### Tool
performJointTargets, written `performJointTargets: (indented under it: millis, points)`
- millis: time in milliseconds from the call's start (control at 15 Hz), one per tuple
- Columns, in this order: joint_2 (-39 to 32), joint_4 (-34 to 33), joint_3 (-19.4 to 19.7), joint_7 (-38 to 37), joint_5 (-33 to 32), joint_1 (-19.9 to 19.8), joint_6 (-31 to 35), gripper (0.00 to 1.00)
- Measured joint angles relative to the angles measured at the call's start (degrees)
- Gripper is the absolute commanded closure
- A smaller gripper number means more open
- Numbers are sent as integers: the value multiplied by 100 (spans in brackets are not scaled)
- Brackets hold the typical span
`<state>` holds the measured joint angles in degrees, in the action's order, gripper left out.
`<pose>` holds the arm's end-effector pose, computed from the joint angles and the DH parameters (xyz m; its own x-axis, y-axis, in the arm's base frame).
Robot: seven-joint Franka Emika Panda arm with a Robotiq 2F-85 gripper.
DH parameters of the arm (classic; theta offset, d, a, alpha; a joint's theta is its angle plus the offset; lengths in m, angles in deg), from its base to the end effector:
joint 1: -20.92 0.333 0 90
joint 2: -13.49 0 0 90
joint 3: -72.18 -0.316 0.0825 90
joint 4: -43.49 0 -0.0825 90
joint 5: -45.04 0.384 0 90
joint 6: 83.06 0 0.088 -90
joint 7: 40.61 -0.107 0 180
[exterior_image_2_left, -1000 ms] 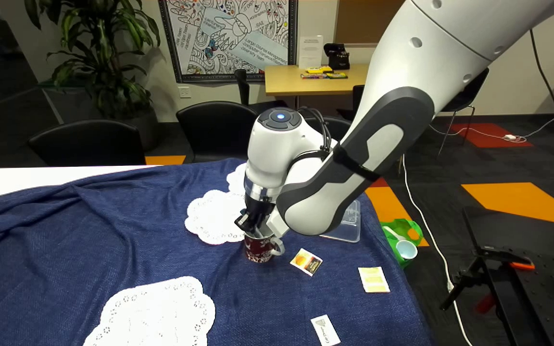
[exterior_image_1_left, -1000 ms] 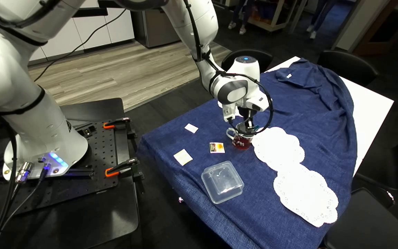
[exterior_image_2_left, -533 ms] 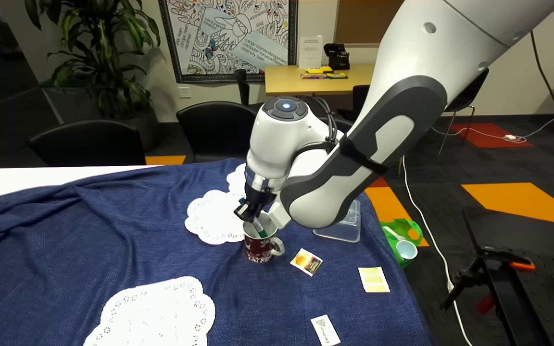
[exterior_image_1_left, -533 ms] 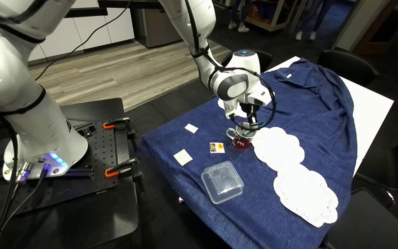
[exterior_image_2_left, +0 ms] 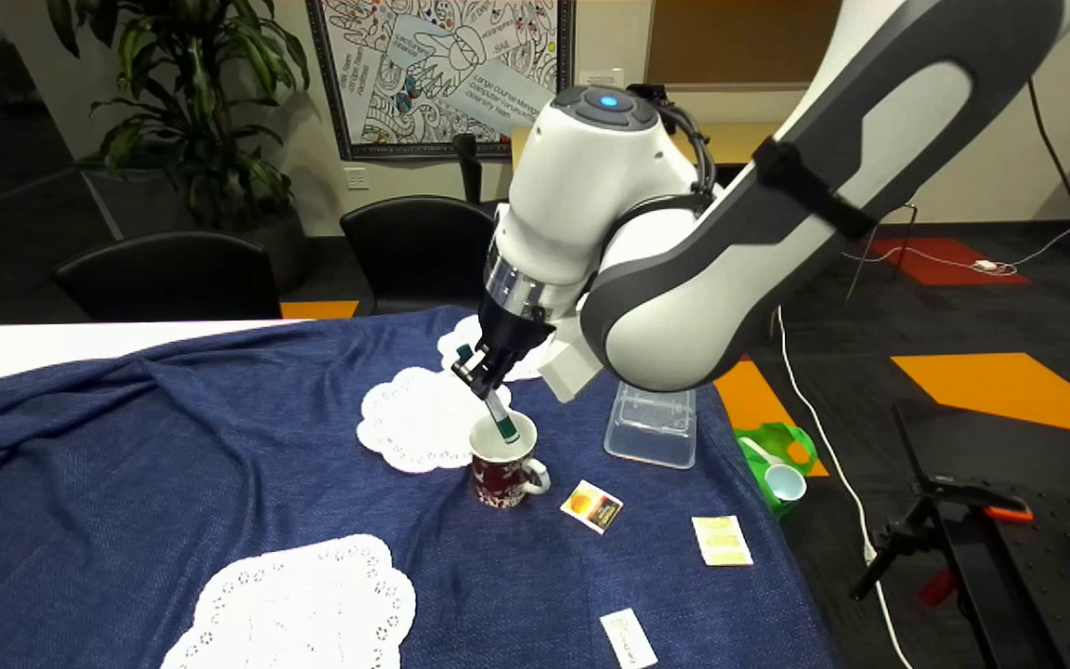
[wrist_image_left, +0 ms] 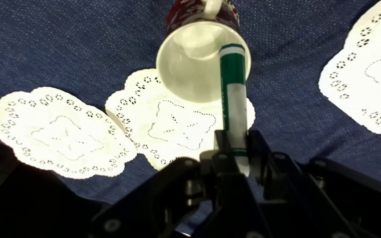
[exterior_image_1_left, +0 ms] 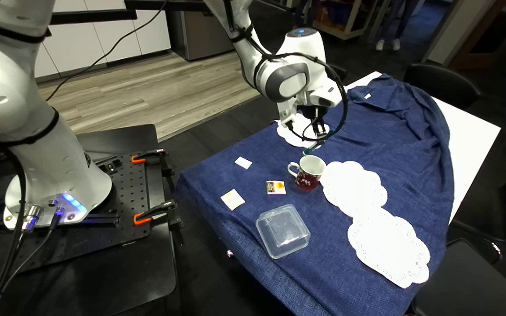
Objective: Put the marker in the mug on the left mug on the table
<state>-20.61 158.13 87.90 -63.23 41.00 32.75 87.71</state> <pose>0.6386 -0.0285 0.2086 0.8644 -0.2784 0.4187 -0.3196 -0.9471 0.0300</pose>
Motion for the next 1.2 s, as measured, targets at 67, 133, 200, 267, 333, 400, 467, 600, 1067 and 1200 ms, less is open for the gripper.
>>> performJointTargets:
  millis: [67, 133, 200, 267, 333, 400, 467, 600, 1067, 1200]
  points:
    - [176, 132, -31, 44, -10, 48, -1, 95]
    - [345, 262, -64, 109, -13, 109, -17, 95]
    - [490, 373, -108, 135, -26, 165, -35, 95]
    - [616, 466, -161, 187, -38, 221, -81, 95]
    - [718, 540, -235, 239, -49, 262, -144, 95]
    - [794, 590, -326, 317, -65, 285, -222, 95]
    - [842, 618, -427, 372, -90, 303, -318, 95]
    - [872, 634, -624, 486, -204, 321, -512, 95]
    - [563, 501, -992, 699, -466, 361, -1310, 95]
    - [316, 354, -1017, 767, -501, 362, -1461, 95]
